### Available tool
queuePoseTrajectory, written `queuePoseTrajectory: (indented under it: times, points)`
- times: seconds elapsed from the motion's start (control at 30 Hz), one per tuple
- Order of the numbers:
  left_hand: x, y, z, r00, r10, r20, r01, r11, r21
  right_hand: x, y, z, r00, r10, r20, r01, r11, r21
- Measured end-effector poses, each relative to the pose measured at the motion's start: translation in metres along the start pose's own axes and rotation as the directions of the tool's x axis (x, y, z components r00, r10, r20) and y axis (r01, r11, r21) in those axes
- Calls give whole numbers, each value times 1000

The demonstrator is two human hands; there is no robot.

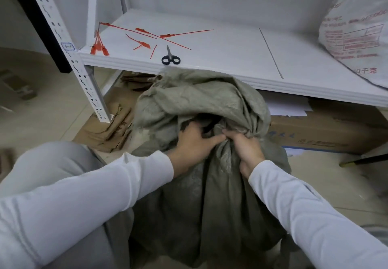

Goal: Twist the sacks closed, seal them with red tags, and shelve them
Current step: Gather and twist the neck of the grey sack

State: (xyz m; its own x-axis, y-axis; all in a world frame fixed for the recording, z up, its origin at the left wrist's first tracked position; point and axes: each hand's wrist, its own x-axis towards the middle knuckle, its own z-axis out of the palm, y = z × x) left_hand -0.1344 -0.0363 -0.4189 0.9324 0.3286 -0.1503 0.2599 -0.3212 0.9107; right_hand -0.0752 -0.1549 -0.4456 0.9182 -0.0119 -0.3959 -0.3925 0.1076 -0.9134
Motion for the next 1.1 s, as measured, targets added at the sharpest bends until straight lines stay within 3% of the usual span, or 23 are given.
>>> queuePoseTrajectory:
  times: [0.1, 0.17, 0.23, 0.33, 0.47, 0.6, 0.73, 0.93, 1.1]
  points:
    - [-16, 3, 3, 983, 185, 6, -180, 949, 258, 6, -2, -1, 998, -13, -62, 13, 1000, 15]
    - [-21, 4, 3, 971, 228, 79, -241, 934, 264, 8, 2, 0, 988, -115, -104, 106, 990, -88]
    - [-20, 2, 3, 965, 203, 169, -226, 965, 132, 10, 6, -1, 974, -207, -95, 183, 959, -217]
    - [-17, 4, 2, 953, 180, 244, -173, 984, -51, 11, 8, -2, 973, -228, -35, 204, 922, -330]
    - [-9, 0, 1, 964, 146, 220, -106, 977, -184, 2, 8, 0, 944, -285, 167, 330, 796, -507]
    - [-6, -6, 2, 974, 150, 169, -120, 978, -173, -28, -5, 1, 878, -335, 343, 479, 578, -661]
    - [-2, -7, 2, 972, 200, 126, -176, 968, -177, -43, -6, -4, 797, -341, 498, 603, 414, -682]
    - [4, -10, 2, 992, 117, 50, -94, 939, -332, -52, -2, -11, 761, -245, 601, 648, 298, -701]
    - [11, -5, -1, 999, 14, 50, 12, 880, -476, -47, -7, -12, 782, -178, 597, 613, 394, -685]
